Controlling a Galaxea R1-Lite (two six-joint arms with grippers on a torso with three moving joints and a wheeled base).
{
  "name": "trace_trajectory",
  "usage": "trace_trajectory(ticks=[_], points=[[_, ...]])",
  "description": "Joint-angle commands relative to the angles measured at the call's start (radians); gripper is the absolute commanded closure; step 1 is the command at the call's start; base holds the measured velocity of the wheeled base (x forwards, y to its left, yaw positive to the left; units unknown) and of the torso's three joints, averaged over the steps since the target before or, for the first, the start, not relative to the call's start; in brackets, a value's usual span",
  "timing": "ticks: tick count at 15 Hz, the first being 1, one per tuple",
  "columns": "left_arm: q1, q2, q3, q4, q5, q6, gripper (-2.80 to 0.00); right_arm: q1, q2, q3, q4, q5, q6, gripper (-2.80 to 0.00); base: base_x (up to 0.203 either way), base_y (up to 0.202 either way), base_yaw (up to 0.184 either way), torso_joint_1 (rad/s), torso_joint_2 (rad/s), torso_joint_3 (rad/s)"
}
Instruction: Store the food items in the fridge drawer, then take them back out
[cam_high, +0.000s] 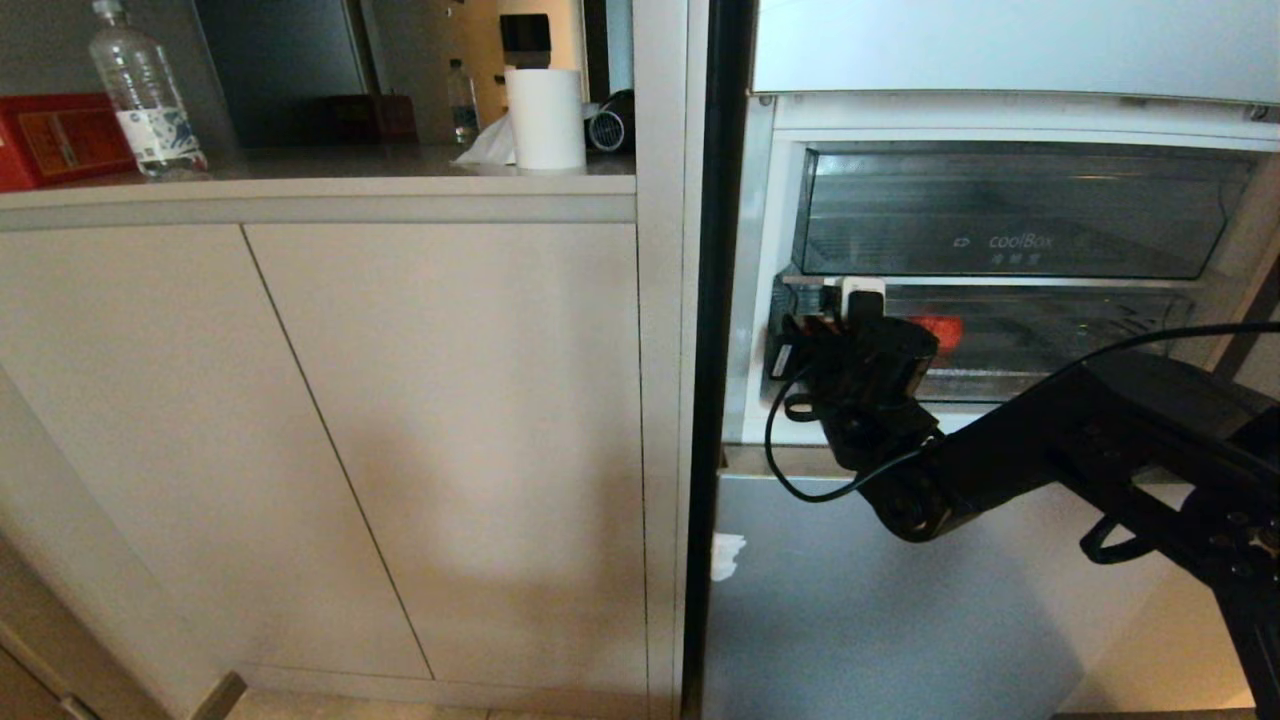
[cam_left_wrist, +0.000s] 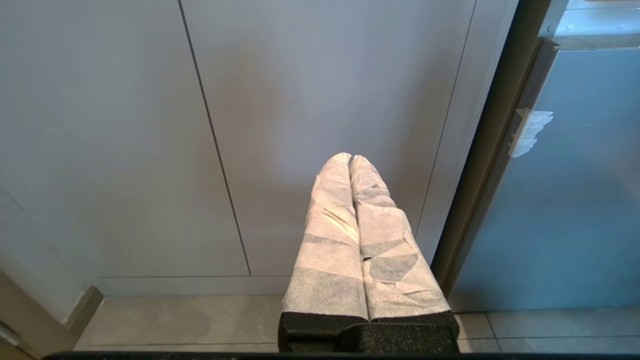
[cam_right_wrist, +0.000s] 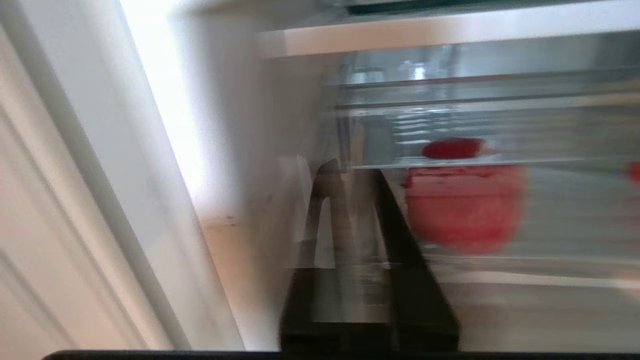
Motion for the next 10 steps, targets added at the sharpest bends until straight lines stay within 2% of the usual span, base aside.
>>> trace_trajectory(ticks=[1, 6, 10], points=[[0.0, 0.0, 0.002, 0.0, 0.001, 0.001, 0.0, 0.003, 0.016, -0.021, -0.005, -0.009, 0.001, 0.0, 0.0, 0.0, 0.0, 0.0, 0.0, 0.0], [0.0, 0.0, 0.002, 0.0, 0.001, 0.001, 0.0, 0.01, -0.025, 0.015, -0.006, -0.014, 0.002, 0.0, 0.0, 0.0, 0.0, 0.0, 0.0, 0.0], [0.0, 0.002, 0.002, 0.0, 0.001, 0.001, 0.0, 0.015, -0.134, 0.176, -0.016, -0.016, 0.009, 0.0, 0.0, 0.0, 0.0, 0.0, 0.0, 0.0]])
